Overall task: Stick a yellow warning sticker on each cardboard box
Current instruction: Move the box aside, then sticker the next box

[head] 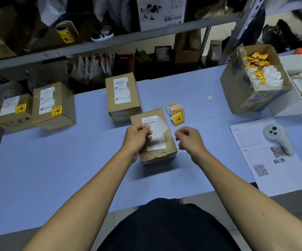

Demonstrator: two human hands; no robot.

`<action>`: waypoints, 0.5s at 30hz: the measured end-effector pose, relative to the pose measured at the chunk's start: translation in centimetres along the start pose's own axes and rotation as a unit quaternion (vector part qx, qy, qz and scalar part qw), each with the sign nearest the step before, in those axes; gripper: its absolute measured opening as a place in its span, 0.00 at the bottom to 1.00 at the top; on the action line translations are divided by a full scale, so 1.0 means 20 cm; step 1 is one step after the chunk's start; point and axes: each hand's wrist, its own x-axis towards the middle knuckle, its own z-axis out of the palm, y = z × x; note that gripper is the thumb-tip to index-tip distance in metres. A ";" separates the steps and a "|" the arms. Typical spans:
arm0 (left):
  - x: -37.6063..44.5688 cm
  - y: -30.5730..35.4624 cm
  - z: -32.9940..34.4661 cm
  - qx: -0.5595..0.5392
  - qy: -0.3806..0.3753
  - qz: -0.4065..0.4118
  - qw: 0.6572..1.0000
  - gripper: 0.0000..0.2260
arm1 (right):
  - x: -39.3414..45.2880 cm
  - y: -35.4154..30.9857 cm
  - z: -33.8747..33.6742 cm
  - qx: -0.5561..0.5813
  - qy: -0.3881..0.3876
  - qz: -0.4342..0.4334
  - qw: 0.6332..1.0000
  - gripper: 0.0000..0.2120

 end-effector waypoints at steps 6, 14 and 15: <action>-0.03 0.01 -0.06 -0.159 -0.156 -0.197 0.955 0.04 | -0.08 -0.19 0.09 0.123 -0.183 -0.043 0.974 0.12; -0.04 -0.01 -0.12 -0.148 -0.215 -0.219 0.940 0.06 | -0.09 -0.21 0.12 0.105 -0.244 -0.035 0.963 0.07; -0.04 -0.01 -0.13 -0.148 -0.218 -0.218 0.940 0.07 | -0.08 -0.21 0.13 0.109 -0.247 -0.033 0.962 0.04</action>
